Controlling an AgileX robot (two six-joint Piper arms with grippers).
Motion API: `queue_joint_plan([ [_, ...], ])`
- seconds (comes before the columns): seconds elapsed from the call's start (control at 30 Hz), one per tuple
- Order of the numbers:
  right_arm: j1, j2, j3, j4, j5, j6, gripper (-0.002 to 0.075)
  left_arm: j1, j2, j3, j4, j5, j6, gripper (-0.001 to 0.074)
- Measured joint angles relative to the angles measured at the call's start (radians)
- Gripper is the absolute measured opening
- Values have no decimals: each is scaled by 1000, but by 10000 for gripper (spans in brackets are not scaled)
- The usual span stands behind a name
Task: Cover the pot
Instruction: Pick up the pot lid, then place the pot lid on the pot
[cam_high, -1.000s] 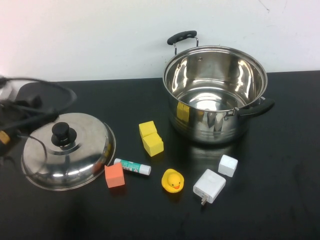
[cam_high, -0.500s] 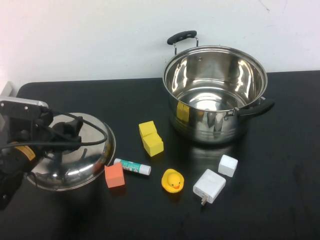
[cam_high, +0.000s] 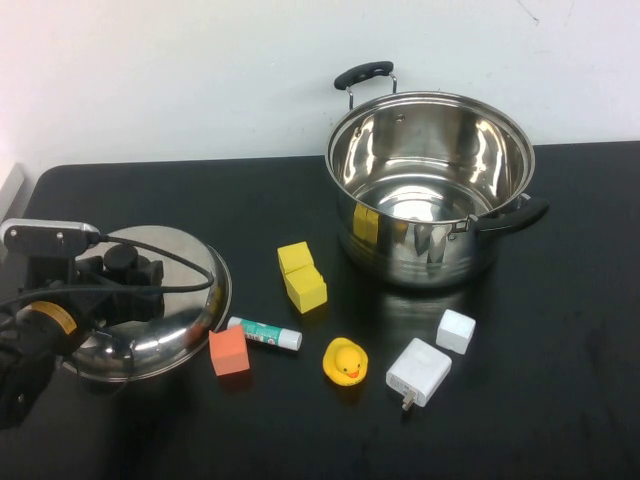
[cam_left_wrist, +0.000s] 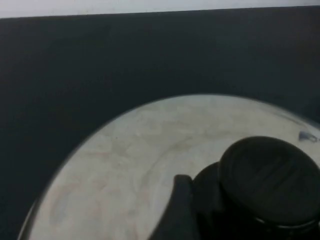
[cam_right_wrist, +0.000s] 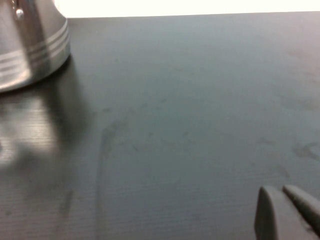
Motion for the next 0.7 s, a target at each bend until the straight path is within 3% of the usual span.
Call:
queue_joint_plan([
  [0.07, 0, 0, 0, 0, 0, 0, -2, 0, 2, 0, -7, -8, -13, 545],
  [0.2, 0, 0, 0, 0, 0, 0, -2, 0, 4, 0, -29, -27, -27, 323],
  [0.43, 0, 0, 0, 0, 0, 0, -2, 0, -44, 0, -50, -4, -84, 330],
  [0.7, 0, 0, 0, 0, 0, 0, -2, 0, -316, -26, -44, 183, -104, 330],
])
